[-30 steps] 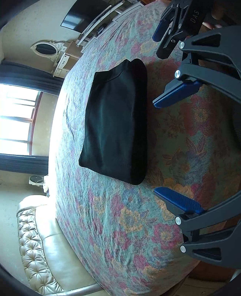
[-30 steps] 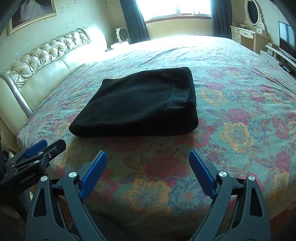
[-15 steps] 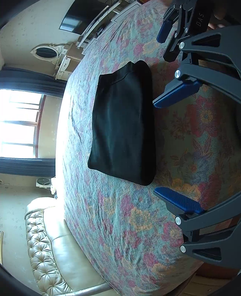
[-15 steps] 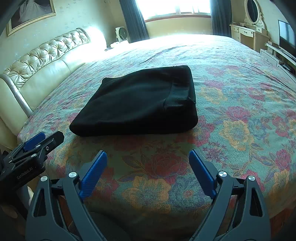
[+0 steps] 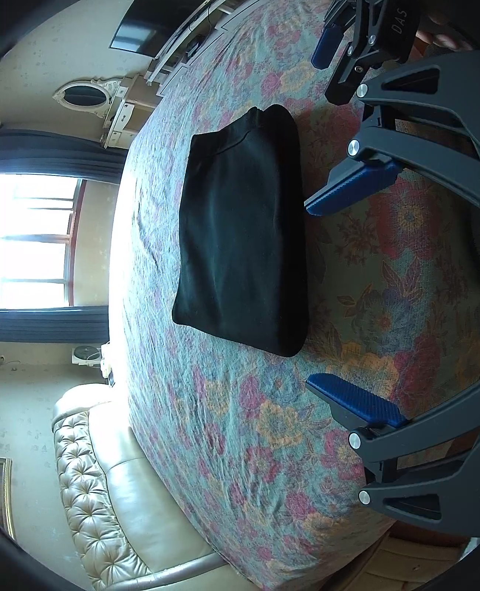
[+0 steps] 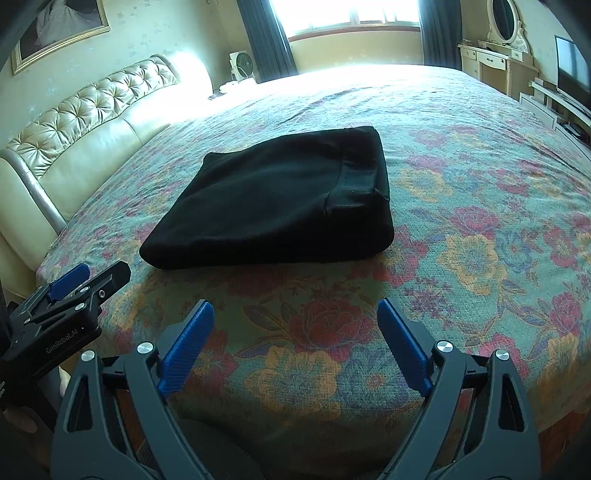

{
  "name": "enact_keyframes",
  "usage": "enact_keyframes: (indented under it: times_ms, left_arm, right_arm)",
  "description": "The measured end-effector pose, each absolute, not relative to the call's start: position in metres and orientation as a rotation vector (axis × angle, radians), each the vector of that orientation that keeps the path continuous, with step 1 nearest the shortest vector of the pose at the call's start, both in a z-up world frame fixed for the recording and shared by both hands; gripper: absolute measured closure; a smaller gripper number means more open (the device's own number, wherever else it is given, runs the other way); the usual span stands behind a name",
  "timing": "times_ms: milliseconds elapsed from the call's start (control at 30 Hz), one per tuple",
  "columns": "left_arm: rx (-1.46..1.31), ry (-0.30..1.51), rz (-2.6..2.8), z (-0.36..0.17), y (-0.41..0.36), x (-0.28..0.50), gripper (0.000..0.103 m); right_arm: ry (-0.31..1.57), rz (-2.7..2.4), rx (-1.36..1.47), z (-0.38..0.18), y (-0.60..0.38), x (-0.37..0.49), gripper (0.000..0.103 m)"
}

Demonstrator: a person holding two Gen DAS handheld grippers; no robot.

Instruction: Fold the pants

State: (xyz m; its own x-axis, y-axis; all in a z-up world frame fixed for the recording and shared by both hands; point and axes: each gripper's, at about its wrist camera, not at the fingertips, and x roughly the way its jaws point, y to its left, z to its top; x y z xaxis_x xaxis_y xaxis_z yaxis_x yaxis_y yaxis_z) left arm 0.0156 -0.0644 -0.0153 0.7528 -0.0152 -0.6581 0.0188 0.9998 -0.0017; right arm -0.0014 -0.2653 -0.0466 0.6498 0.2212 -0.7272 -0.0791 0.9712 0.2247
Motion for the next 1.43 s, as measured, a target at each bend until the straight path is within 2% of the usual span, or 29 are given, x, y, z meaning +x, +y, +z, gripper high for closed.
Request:
enact_keyframes:
  times_ms: [367, 833, 1067, 1433]
  left_arm:
    - [-0.038, 0.695, -0.064, -0.008, -0.063, 0.013, 0.017]
    - [-0.042, 0.767, -0.079, -0.018, -0.07, 0.017, 0.017]
    - [0.044, 0.689, 0.041, -0.009, -0.075, 0.004, 0.017]
    - [-0.04, 0.756, -0.024, -0.013, -0.074, 0.009, 0.017]
  right_arm:
    - [0.859, 0.179, 0.183, -0.049, -0.266, -0.001, 0.013]
    - [0.875, 0.193, 0.198, -0.053, -0.265, 0.001, 0.013]
    - [0.887, 0.202, 0.209, -0.058, -0.266, 0.002, 0.013]
    - [0.848, 0.173, 0.242, -0.046, -0.286, 0.0, 0.013]
